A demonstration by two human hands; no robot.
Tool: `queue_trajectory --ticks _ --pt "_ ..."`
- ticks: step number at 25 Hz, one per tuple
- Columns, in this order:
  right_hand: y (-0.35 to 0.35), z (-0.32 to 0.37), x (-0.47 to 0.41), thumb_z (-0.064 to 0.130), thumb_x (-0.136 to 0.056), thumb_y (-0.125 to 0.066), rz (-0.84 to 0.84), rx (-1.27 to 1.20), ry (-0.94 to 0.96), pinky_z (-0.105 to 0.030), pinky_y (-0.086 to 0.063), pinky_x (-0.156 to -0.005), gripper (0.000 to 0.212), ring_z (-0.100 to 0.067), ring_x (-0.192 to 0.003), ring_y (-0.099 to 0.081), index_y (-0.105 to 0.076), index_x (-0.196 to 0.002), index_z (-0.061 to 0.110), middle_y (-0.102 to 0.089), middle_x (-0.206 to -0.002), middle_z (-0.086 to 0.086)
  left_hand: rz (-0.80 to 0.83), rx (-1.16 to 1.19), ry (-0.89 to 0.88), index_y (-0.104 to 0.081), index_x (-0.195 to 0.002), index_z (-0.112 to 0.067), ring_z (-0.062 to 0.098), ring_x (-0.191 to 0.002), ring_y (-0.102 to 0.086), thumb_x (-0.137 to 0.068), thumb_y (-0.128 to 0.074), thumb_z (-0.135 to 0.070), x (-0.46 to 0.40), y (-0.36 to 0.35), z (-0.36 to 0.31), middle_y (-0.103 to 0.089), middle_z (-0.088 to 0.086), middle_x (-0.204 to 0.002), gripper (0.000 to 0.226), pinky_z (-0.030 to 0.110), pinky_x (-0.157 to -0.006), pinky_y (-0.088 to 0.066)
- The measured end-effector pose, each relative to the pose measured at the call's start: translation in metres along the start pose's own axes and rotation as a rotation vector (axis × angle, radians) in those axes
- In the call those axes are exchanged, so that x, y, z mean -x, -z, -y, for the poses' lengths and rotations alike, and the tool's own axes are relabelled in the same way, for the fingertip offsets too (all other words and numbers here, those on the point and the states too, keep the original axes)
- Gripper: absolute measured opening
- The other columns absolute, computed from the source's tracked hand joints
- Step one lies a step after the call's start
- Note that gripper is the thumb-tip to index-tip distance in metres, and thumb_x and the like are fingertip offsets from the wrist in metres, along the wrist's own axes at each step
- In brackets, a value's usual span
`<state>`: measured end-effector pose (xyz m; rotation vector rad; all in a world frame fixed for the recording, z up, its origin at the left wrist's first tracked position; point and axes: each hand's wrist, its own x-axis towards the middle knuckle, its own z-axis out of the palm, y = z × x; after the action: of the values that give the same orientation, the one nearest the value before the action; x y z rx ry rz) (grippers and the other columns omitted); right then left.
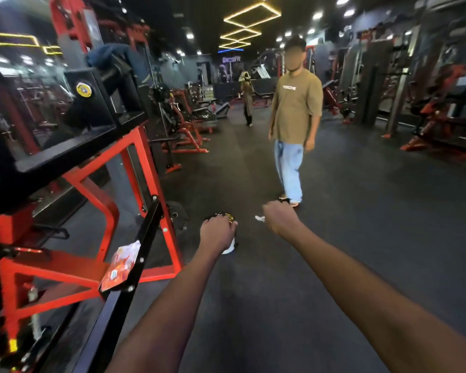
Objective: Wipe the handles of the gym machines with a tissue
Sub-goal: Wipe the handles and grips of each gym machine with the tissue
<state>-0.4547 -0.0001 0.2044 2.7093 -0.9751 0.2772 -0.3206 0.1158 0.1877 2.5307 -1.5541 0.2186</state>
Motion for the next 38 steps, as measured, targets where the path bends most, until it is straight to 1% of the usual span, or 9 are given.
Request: queue_trajectory --ticks 4,8,11,19,23,27,31,34,38 --pt "-0.022 -0.057 -0.102 0.022 -0.094 -0.049 -0.017 -0.050 0.029 -0.035 -0.042 -0.085 0.020 -0.029 -0.108 -0.057 -0.060 -0.106 0.010 -0.062 -0.112 -0.009 -0.009 -0.027 0.022 -0.063 -0.109 -0.013 0.031 -0.109 -0.059 -0.102 -0.035 -0.039 -0.113 -0.016 -0.017 -0.065 0.010 -0.116 0.039 0.034 -0.087 -0.042" --pt "-0.073 -0.108 -0.205 0.022 -0.092 -0.051 0.012 -0.055 0.056 -0.036 -0.042 -0.086 0.020 -0.028 -0.109 -0.057 -0.060 -0.106 0.011 -0.062 -0.114 -0.008 0.012 -0.053 0.079 -0.063 -0.108 -0.013 0.031 -0.110 -0.059 -0.102 -0.034 -0.040 -0.219 -0.053 -0.023 -0.065 0.010 -0.116 0.039 0.035 -0.090 -0.042" --pt "-0.106 -0.150 -0.292 0.022 -0.090 -0.052 0.007 -0.088 0.105 -0.036 -0.042 -0.089 0.023 -0.028 -0.111 -0.057 -0.060 -0.108 0.011 -0.062 -0.115 -0.009 -0.017 -0.064 0.129 -0.063 -0.109 -0.014 0.031 -0.111 -0.059 -0.102 -0.035 -0.040 -0.308 -0.078 -0.029 -0.065 0.009 -0.117 0.039 0.036 -0.093 -0.042" --pt "-0.175 -0.239 -0.510 0.021 -0.093 -0.047 0.014 -0.169 0.253 -0.036 -0.042 -0.088 0.019 -0.027 -0.106 -0.058 -0.059 -0.102 0.010 -0.062 -0.111 -0.009 -0.015 -0.085 0.300 -0.063 -0.111 -0.014 0.030 -0.111 -0.059 -0.102 -0.035 -0.040 -0.519 -0.121 -0.035 -0.065 0.009 -0.117 0.039 0.036 -0.092 -0.043" --pt "-0.218 -0.265 -0.610 0.020 -0.092 -0.046 0.027 -0.183 0.328 -0.036 -0.041 -0.087 0.018 -0.027 -0.105 -0.057 -0.057 -0.102 0.010 -0.061 -0.110 -0.008 -0.006 -0.078 0.361 -0.063 -0.112 -0.013 0.031 -0.110 -0.059 -0.102 -0.035 -0.040 -0.620 -0.151 -0.021 -0.064 0.011 -0.118 0.040 0.036 -0.091 -0.043" --pt "-0.262 -0.284 -0.721 0.012 -0.089 -0.045 0.057 -0.190 0.374 -0.036 -0.040 -0.090 0.022 -0.027 -0.108 -0.056 -0.057 -0.107 0.008 -0.059 -0.114 -0.008 -0.002 -0.024 0.419 -0.063 -0.110 -0.012 0.033 -0.107 -0.060 -0.102 -0.037 -0.039 -0.729 -0.191 0.005 -0.065 0.011 -0.116 0.038 0.036 -0.088 -0.044" --pt "-0.289 -0.294 -0.835 0.013 -0.089 -0.047 0.057 -0.178 0.417 -0.034 -0.040 -0.089 0.023 -0.025 -0.108 -0.055 -0.057 -0.108 0.010 -0.059 -0.115 -0.007 0.001 -0.017 0.454 -0.062 -0.110 -0.012 0.032 -0.108 -0.060 -0.102 -0.035 -0.039 -0.840 -0.206 0.041 -0.065 0.010 -0.118 0.039 0.037 -0.090 -0.042" --pt "-0.303 -0.299 -0.925 0.015 -0.089 -0.048 0.049 -0.200 0.438 -0.034 -0.040 -0.090 0.023 -0.025 -0.109 -0.055 -0.057 -0.110 0.010 -0.059 -0.115 -0.007 0.017 -0.012 0.465 -0.061 -0.116 -0.013 0.030 -0.111 -0.058 -0.103 -0.035 -0.039 -0.920 -0.212 0.065 -0.063 0.010 -0.122 0.040 0.036 -0.093 -0.041" --pt "-0.344 -0.287 -1.023 0.016 -0.089 -0.049 0.064 -0.199 0.497 -0.034 -0.040 -0.090 0.025 -0.025 -0.110 -0.055 -0.056 -0.112 0.010 -0.058 -0.116 -0.007 0.039 -0.068 0.534 -0.059 -0.123 -0.014 0.027 -0.118 -0.055 -0.103 -0.035 -0.039 -0.995 -0.233 0.098 -0.061 0.007 -0.128 0.040 0.034 -0.098 -0.038"
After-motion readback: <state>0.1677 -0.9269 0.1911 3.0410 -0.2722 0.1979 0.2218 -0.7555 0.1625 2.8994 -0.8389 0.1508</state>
